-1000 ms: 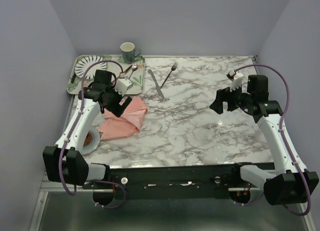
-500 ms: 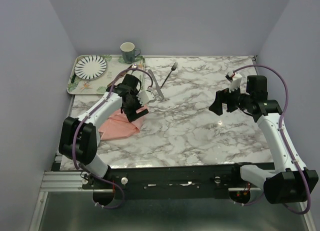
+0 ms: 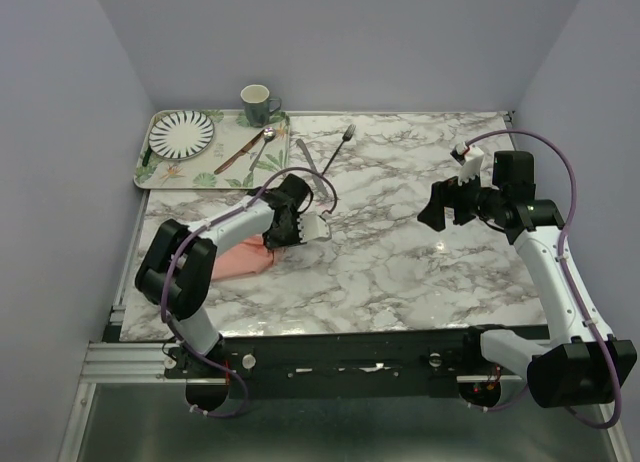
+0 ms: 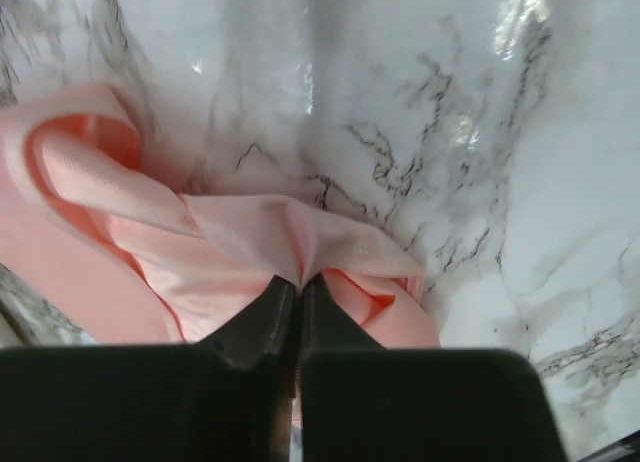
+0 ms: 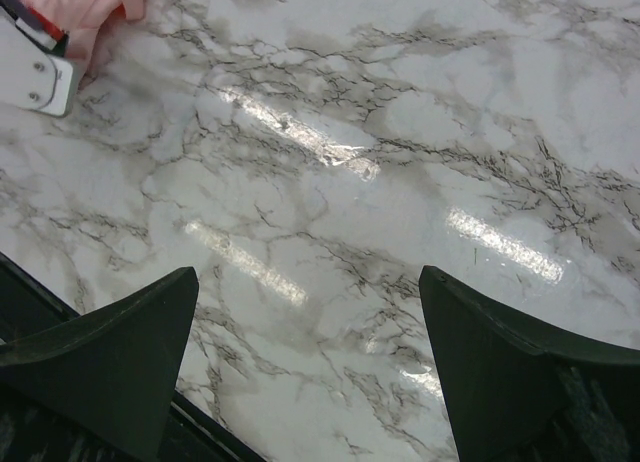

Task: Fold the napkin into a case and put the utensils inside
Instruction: Pick up the crumpled napkin from the center of the board, then place the crumpled napkin at the center of the board.

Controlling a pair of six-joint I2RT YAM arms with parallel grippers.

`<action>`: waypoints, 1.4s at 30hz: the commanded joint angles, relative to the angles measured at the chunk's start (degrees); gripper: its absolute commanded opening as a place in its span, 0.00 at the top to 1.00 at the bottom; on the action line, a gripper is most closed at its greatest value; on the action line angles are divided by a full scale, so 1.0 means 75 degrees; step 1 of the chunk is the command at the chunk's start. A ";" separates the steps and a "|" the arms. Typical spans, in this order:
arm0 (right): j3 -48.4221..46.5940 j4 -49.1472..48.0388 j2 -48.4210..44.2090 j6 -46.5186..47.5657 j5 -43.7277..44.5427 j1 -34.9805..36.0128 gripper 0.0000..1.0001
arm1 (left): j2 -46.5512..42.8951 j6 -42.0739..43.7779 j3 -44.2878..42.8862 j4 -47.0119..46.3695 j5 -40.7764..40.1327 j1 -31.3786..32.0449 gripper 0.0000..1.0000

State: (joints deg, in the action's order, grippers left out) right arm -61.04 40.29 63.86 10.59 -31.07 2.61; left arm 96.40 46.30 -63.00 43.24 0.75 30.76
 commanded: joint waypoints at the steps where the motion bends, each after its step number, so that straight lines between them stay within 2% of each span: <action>1: -0.0077 0.0182 -0.0006 0.0100 -0.0158 -0.0032 0.00 | -0.0372 -0.0137 -0.0563 0.0655 -0.0089 0.0760 1.00; 5: -0.0100 0.0171 -0.0006 0.0065 -0.0123 -0.0020 0.00 | -0.0993 -0.0780 -0.1218 0.1053 0.0601 0.1440 1.00; 6: -0.0135 0.0182 -0.0006 0.0041 -0.0053 -0.0020 0.00 | -0.1122 -0.0980 -0.1476 0.1194 0.1043 0.1638 1.00; 11: -0.0346 0.0252 0.0017 0.0006 0.0099 -0.0020 0.00 | -0.1720 -0.2269 -0.3304 0.1336 0.2534 0.1922 1.00; 12: -0.0404 0.0287 0.0040 -0.0006 0.0158 -0.0020 0.00 | -0.1825 -0.2886 -0.3608 0.1278 0.2652 0.1922 1.00; 13: -0.0440 0.0334 0.0052 -0.0029 0.0181 -0.0020 0.00 | -0.1861 -0.3241 -0.4226 0.1231 0.3001 0.1794 1.00; 15: -0.0568 0.0381 0.0076 -0.0041 0.0263 -0.0020 0.00 | -0.1873 -0.3920 -0.4734 0.0974 0.3483 0.1408 1.00; 16: -0.0604 0.0405 0.0076 -0.0041 0.0264 -0.0032 0.00 | -0.1884 -0.4782 -0.4980 0.0845 0.3984 0.0849 1.00; 17: -0.0639 0.0417 0.0099 -0.0052 0.0264 -0.0032 0.00 | -0.1873 -0.5151 -0.4971 0.0542 0.4198 0.0496 1.00; 19: -0.0756 0.0475 0.0146 -0.0029 0.0275 -0.0032 0.00 | -0.1768 -0.5877 -0.4611 0.0364 0.4492 -0.0080 1.00; 23: -0.0803 0.0557 0.0263 0.0053 0.0264 -0.0020 0.00 | -0.1499 -0.6056 -0.3192 0.0351 0.4248 -0.1332 1.00; 24: -0.0792 0.0592 0.0310 0.0122 0.0183 -0.0032 0.00 | -0.1208 -0.6103 -0.2934 0.0409 0.4201 -0.1580 0.96; 26: -0.0722 0.0686 0.0392 0.0193 0.0030 -0.0020 0.00 | -0.0820 -0.6359 -0.2347 0.0666 0.4153 -0.2060 0.79; 27: -0.0675 0.0733 0.0415 0.0310 -0.0133 -0.0032 0.00 | -0.0540 -0.6466 -0.2183 0.0703 0.4293 -0.2689 0.72; 28: -0.0640 0.0907 0.0439 0.0427 -0.0251 -0.0020 0.00 | -0.0491 -0.6525 -0.1799 0.0668 0.4538 -0.3009 0.55; 30: -0.0558 0.1154 0.0544 0.0859 -0.0566 -0.0032 0.00 | -0.0757 -0.6421 -0.1457 0.0353 0.4960 -0.3770 0.43; 31: -0.0534 0.1399 0.0568 0.1001 -0.0638 -0.0032 0.00 | -0.0922 -0.6258 -0.1235 0.0212 0.4939 -0.3913 0.34; 35: -0.0171 0.1880 0.0650 0.1575 -0.0955 -0.0032 0.00 | -0.1953 -0.4712 -0.0777 -0.0070 0.4810 -0.3763 0.27; 38: 0.0017 0.2431 0.1035 0.1974 -0.1119 -0.0020 0.03 | -0.2750 -0.3317 -0.0238 -0.0082 0.4086 -0.2699 0.27; 40: 0.0192 0.2724 0.1502 0.2138 -0.1236 -0.0008 0.09 | -0.3231 -0.2673 0.0322 -0.0257 0.3418 -0.1938 0.27; 41: 0.0262 0.2748 0.1656 0.2208 -0.1283 -0.0008 0.11 | -0.3348 -0.2542 0.0512 -0.0467 0.3044 -0.1296 0.27; 42: 0.0170 0.2969 0.1855 0.2348 -0.1283 0.0015 0.17 | -0.3535 -0.2471 0.0676 -0.0608 0.2959 -0.1081 0.27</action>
State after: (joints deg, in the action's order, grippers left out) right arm -61.49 54.13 71.64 22.74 -37.17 2.61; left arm 74.24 16.01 -64.84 41.63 30.70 11.68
